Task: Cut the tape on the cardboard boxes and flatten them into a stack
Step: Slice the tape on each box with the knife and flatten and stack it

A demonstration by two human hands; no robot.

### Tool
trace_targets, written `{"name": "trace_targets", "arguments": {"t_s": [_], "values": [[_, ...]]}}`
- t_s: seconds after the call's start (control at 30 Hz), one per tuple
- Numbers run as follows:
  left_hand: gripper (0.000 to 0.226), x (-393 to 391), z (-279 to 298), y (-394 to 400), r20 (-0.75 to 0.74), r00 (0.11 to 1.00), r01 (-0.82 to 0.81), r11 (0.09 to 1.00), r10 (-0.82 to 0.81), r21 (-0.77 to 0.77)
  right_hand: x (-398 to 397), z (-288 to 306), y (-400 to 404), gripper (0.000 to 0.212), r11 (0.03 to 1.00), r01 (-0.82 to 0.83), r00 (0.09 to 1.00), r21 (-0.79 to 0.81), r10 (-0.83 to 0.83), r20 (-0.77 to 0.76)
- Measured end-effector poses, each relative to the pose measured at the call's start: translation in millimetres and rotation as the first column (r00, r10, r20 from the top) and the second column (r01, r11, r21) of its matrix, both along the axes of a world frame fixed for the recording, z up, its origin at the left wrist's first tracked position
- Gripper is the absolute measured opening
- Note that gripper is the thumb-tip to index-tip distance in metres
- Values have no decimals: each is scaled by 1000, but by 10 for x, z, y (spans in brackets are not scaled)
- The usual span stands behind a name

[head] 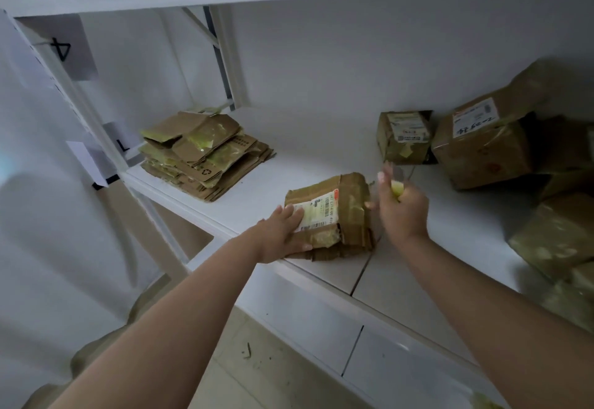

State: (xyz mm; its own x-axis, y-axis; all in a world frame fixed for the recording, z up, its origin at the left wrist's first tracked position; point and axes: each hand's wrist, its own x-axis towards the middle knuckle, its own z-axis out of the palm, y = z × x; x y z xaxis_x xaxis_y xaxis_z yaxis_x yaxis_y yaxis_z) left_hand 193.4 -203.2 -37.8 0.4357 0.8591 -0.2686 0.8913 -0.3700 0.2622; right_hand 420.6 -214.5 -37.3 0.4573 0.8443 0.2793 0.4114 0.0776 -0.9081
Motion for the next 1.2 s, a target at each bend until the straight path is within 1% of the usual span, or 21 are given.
{"name": "trace_targets", "arguments": {"t_s": [0.03,0.07,0.13,0.17,0.2,0.27,0.3,0.37,0.5,0.6,0.67,0.73,0.77,0.8,0.87,0.9,0.97,1.03,1.07,1.13,1.2], "values": [[82,-18,-23,1,15,1000,-15,1000,15,-17,49,1,29,36,1000,-4,1000,-27,3,-24],[83,-41,-45,2,54,998,-37,999,38,-36,92,3,54,35,997,-7,1000,-72,8,20],[84,-69,-49,12,161,983,-75,995,84,-65,164,-6,93,28,980,36,981,-196,3,194],[82,-70,-25,19,201,974,-92,994,102,-59,181,-12,106,25,966,73,970,-246,-11,245],[78,-62,13,25,230,967,-108,994,113,-33,188,-20,117,24,958,87,965,-274,-13,261],[66,-24,98,54,258,959,-130,991,117,34,183,-27,135,22,964,73,972,-257,-11,235],[64,-5,138,67,263,959,-129,990,109,61,173,-22,145,22,972,65,971,-225,-9,238],[67,52,201,89,283,954,-133,984,95,118,162,2,170,23,983,67,960,-168,-18,279],[70,230,324,156,369,923,-210,944,106,253,123,27,234,27,998,38,932,-41,-21,361],[69,427,356,201,336,939,-183,936,75,301,29,-4,240,34,997,40,850,-68,2,527],[67,546,323,230,314,946,-182,930,77,321,-36,-27,243,45,993,35,816,-116,38,577],[65,637,276,231,310,948,-183,927,78,327,-74,-67,278,52,984,33,791,-176,82,606],[64,671,244,223,309,949,-173,932,70,320,-92,-94,303,53,975,18,790,-219,121,601],[63,696,208,208,303,951,-156,939,59,307,-119,-119,323,53,963,-23,806,-268,176,566],[63,700,95,187,277,959,-130,955,54,266,-207,-179,352,52,929,-144,844,-342,295,447],[63,677,11,182,263,962,-134,962,68,239,-258,-218,362,51,912,-187,840,-365,341,423],[63,582,-182,159,246,960,-181,968,136,172,-358,-303,382,50,883,-201,774,-423,408,484],[63,483,-372,124,211,953,-245,963,217,115,-431,-405,407,53,861,-157,677,-483,450,582],[63,457,-451,101,163,958,-255,960,235,117,-459,-453,411,55,851,-120,624,-511,465,628],[62,452,-544,94,46,973,-232,956,228,180,-505,-521,423,61,839,-42,533,-543,478,698],[62,478,-570,113,-14,976,-209,955,217,210,-547,-534,434,63,832,7,491,-554,480,727]]}}
